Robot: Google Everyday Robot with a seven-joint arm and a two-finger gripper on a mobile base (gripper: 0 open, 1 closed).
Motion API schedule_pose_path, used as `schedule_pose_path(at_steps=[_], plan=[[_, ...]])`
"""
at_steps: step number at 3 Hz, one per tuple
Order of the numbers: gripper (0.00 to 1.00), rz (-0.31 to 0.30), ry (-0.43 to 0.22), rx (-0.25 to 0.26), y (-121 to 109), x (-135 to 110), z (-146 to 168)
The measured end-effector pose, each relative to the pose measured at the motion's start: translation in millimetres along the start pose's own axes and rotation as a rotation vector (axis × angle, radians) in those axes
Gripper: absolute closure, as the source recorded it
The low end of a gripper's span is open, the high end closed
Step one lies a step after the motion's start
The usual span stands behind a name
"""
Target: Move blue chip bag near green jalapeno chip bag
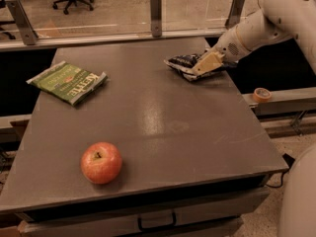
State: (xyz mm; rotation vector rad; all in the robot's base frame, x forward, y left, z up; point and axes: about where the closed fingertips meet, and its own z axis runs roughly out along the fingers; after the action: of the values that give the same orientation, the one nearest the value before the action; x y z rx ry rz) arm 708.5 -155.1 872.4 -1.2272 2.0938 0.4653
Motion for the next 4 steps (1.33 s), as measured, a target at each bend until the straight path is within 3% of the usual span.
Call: schedule_pose_path(at_steps=[1, 2, 4], plan=[[0.88, -0.072, -0.098, 0.023, 5.6, -34.7, -36.1], [1.00, -0.072, -0.097, 0.018, 6.0, -34.9, -32.5], [1.00, -0.092, -0.099, 0.009, 8.2, -39.9, -27.8]])
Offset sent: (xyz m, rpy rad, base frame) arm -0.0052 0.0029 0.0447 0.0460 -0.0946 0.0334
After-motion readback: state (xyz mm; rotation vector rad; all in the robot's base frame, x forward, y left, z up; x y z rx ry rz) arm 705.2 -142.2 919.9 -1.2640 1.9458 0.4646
